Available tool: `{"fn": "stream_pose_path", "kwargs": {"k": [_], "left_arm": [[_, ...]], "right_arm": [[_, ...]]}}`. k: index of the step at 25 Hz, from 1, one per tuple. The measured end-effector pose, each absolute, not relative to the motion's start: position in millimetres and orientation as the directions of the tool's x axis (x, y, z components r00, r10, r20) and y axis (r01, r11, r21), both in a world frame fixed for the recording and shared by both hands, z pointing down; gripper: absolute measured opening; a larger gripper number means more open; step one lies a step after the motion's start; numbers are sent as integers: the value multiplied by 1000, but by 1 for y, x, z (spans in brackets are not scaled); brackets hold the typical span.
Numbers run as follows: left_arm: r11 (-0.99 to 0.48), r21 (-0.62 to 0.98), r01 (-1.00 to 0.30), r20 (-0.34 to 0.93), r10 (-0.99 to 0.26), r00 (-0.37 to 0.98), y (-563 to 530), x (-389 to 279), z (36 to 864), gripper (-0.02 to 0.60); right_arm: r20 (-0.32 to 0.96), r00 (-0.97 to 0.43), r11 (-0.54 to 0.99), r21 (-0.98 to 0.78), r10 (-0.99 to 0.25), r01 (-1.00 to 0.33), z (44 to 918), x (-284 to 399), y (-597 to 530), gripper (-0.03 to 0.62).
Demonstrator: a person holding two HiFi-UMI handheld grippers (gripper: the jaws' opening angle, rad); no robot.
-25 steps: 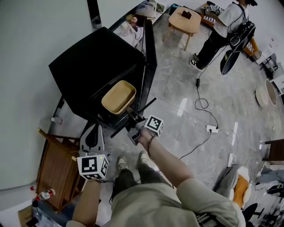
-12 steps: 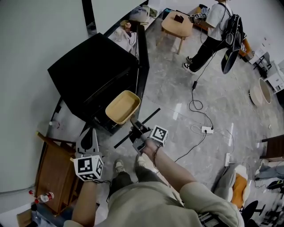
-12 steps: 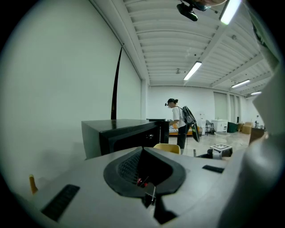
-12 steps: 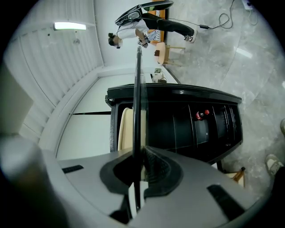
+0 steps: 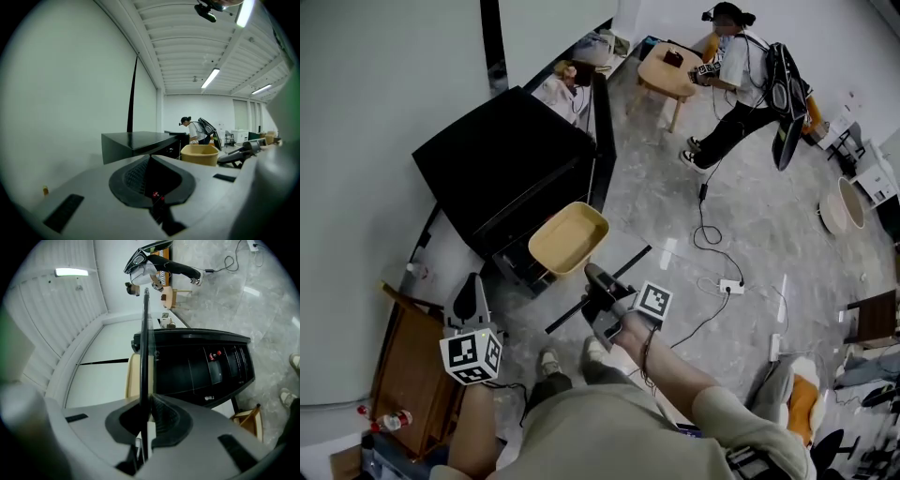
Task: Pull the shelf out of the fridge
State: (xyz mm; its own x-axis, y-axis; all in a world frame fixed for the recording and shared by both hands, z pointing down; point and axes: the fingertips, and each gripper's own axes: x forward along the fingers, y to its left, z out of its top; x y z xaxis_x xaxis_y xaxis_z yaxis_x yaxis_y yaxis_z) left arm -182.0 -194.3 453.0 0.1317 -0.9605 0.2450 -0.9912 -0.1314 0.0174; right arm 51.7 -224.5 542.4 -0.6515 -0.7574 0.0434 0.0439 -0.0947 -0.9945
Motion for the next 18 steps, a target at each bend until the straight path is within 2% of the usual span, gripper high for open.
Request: {"fn": "stream_pose_path", "kwargs": {"k": [6, 18], "left_arm": [[-127, -44, -991, 216, -970, 115, -191, -194, 439, 8], [-126, 0, -992, 96, -987, 126, -181, -210, 371, 8]], "right_arm": [[4, -658, -37, -999, -753, 37, 483, 52, -223, 5], [-136, -661, 108, -991, -738, 83, 352, 33, -228, 5]]}}
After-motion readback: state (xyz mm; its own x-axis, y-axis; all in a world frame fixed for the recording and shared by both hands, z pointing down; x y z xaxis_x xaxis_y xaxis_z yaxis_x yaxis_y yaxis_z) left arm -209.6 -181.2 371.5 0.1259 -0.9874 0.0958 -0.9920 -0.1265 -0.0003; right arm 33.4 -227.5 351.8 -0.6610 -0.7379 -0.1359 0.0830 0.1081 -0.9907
